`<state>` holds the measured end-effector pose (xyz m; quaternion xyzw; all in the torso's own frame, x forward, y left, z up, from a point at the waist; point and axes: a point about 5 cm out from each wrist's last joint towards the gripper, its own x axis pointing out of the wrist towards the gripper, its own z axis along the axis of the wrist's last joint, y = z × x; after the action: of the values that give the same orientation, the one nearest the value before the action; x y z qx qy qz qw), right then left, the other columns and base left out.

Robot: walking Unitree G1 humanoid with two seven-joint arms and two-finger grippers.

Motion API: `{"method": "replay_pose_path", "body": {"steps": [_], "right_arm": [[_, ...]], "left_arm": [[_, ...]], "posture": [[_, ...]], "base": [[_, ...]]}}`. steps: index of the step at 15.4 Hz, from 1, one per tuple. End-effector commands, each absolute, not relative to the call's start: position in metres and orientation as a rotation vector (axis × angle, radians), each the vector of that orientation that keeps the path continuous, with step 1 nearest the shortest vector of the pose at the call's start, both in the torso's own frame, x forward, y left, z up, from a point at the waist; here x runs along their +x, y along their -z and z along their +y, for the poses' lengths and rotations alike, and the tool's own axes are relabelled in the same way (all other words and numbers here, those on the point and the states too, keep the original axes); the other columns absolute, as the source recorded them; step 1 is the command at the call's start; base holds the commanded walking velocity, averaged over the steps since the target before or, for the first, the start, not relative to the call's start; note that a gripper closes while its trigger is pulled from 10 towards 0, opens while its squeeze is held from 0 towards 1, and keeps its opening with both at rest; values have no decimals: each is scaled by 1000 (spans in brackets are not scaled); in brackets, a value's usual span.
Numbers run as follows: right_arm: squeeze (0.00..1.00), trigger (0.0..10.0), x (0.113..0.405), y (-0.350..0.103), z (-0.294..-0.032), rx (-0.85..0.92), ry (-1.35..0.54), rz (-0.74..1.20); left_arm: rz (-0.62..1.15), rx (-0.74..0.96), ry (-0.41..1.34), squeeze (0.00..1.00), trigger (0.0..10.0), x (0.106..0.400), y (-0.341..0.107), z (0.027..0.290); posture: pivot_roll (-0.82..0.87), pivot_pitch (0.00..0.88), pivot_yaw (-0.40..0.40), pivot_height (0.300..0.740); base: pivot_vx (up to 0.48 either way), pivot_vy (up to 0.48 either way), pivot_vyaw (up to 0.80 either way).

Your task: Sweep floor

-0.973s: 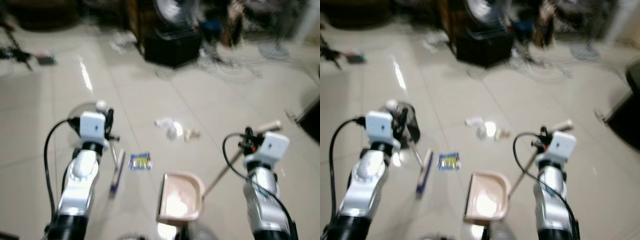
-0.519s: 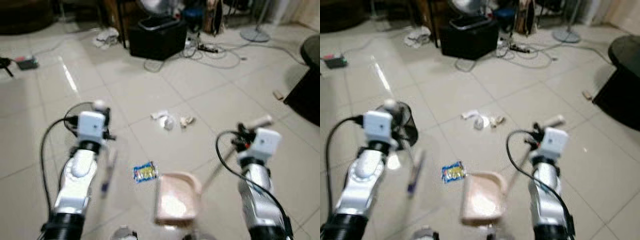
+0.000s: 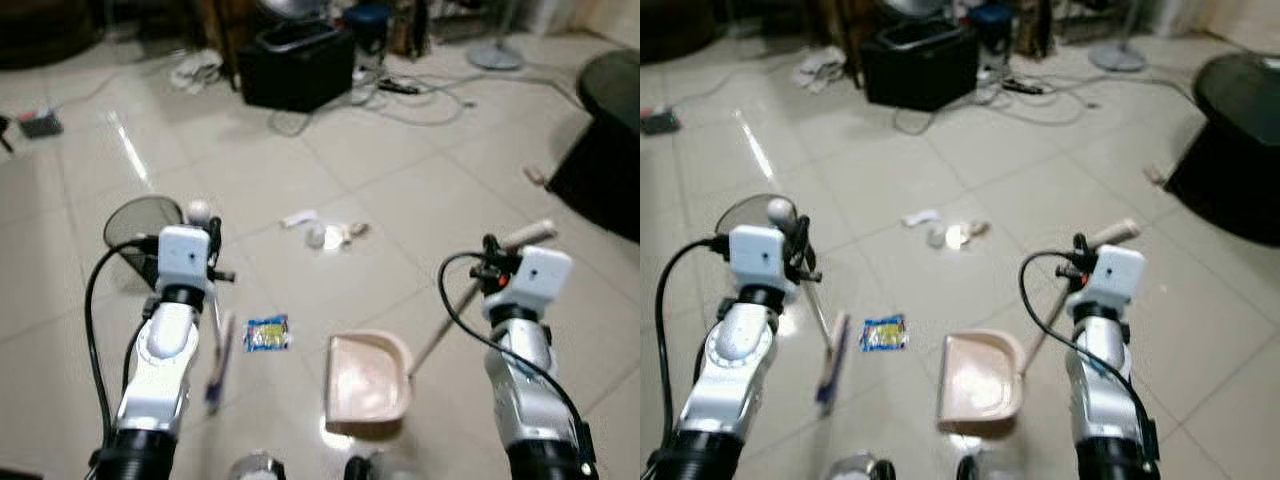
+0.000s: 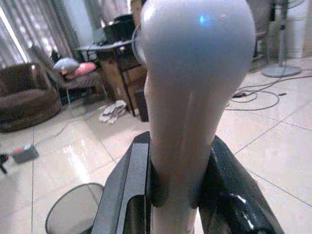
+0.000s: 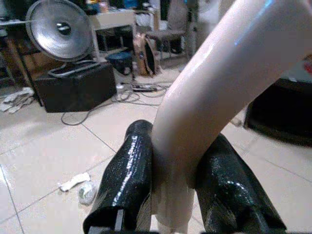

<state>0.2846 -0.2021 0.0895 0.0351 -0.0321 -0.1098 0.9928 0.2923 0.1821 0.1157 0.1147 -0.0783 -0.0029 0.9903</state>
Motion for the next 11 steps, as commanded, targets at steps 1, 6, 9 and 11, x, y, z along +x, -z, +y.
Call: {"method": "replay_pose_path", "body": {"steps": [1,6,9,11], "right_arm": [[0,10000,290,-97,-198,30,194,-93],[0,10000,291,-95,-194,29,182,-86],[0,10000,291,-94,-196,50,192,-86],[0,10000,291,-95,-198,45,197,-90]], "left_arm": [[-200,245,-4,0,10000,293,-124,185],[-205,247,-5,0,10000,294,-125,187],[-207,245,-5,0,10000,294,-125,186],[-206,241,1,0,10000,294,-125,185]], "posture": [[-16,122,0,740],[-14,119,3,740],[-15,119,3,740],[-18,122,3,740]], "base": [[259,0,0],[303,0,458],[317,0,0],[317,0,0]]}}
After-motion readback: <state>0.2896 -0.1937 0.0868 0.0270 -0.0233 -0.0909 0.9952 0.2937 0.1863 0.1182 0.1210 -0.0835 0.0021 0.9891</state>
